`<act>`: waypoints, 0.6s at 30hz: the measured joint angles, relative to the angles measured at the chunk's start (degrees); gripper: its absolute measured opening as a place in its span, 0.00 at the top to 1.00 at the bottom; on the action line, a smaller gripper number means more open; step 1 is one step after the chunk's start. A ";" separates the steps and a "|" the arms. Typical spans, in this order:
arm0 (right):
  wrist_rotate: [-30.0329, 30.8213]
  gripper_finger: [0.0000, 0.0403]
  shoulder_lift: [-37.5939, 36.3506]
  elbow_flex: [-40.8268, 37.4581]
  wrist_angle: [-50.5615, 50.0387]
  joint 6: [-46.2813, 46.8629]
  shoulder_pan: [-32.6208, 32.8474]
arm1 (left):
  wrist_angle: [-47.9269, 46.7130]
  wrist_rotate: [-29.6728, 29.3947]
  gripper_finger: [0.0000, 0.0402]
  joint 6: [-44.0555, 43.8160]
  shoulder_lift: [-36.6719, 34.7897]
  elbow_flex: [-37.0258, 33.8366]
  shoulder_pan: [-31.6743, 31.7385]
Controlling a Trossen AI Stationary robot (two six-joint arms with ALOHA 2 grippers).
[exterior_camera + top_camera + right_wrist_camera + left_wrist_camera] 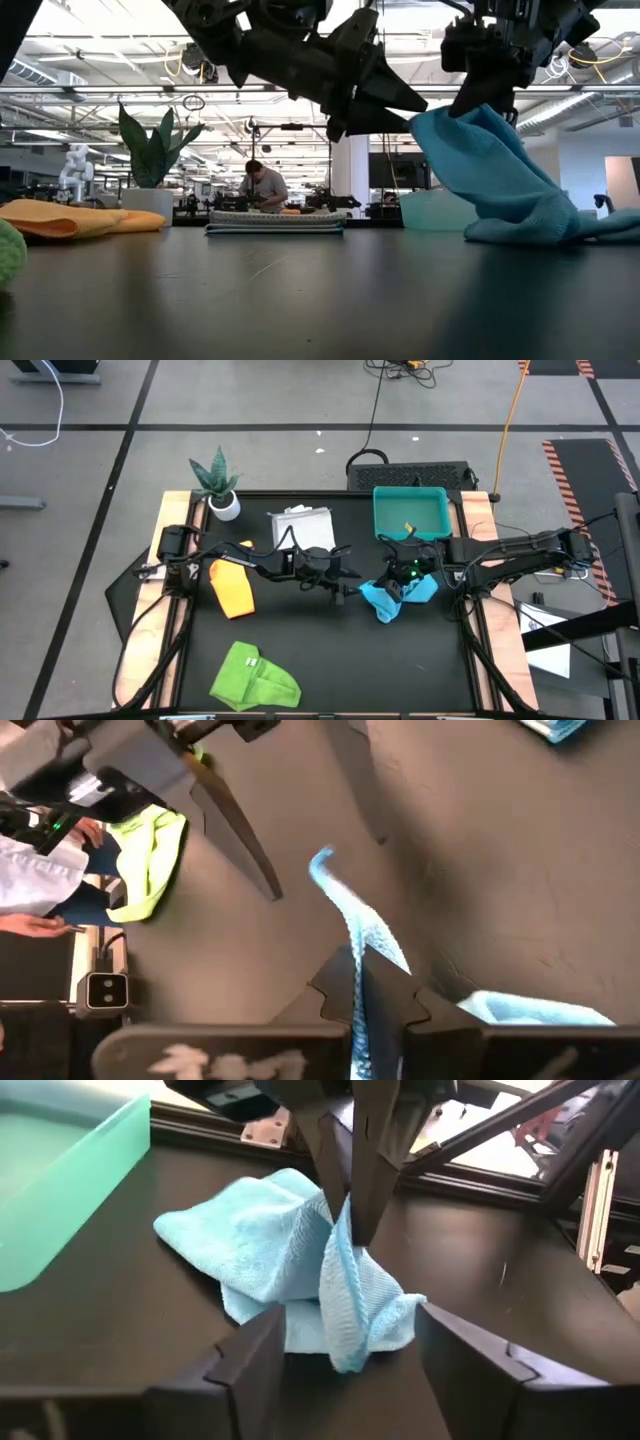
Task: Fold microfiber towels
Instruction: Fold the blue microfiber towel
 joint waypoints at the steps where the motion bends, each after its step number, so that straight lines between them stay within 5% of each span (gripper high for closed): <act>1: 0.32 1.00 0.00 0.00 0.24 0.01 -0.05 | -0.10 0.68 0.41 -0.02 0.00 0.00 0.00; 8: 1.30 1.00 -0.02 0.00 2.78 0.24 -0.43 | -3.74 1.14 0.43 -0.04 -0.02 -0.02 -0.01; 18: 1.36 1.00 -0.02 0.00 1.52 0.31 -0.43 | -1.31 0.37 0.75 -0.78 -0.02 -0.02 0.33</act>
